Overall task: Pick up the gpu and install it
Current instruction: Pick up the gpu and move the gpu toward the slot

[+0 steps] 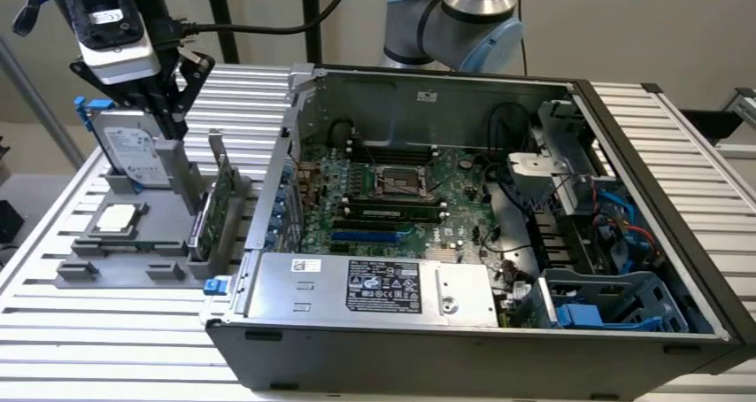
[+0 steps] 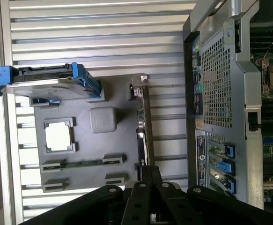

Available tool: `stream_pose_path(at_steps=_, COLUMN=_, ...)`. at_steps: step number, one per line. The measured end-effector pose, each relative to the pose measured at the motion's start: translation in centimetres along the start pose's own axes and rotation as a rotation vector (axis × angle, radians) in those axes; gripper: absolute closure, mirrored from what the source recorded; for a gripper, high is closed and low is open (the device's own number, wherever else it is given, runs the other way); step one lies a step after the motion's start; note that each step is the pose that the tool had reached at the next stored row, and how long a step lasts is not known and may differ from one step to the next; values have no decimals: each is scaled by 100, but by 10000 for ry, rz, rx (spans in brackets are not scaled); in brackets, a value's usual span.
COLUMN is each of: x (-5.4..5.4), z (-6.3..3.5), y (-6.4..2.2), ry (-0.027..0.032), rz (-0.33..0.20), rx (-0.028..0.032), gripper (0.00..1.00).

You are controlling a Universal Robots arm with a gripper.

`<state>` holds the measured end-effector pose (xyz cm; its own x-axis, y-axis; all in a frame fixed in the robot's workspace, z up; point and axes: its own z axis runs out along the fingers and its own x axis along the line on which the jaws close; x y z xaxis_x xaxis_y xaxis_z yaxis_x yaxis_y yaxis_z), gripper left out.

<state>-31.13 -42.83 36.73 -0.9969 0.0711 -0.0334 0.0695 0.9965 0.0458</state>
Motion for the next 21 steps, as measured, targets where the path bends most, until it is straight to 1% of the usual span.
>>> stream_pose_path(at_steps=6, x=0, z=0, y=0, ry=0, rz=0, rx=0, gripper=0)
stream_pose_path(at_steps=8, x=0, z=5, y=0, ry=-1, rz=0, rx=8, gripper=0)
stream_pose_path(at_steps=13, x=3, z=86, y=-4, ry=-2, rz=-1, rx=28, gripper=0)
stream_pose_path(at_steps=21, x=8, z=232, y=-11, ry=-3, rz=-2, rx=31, gripper=0)
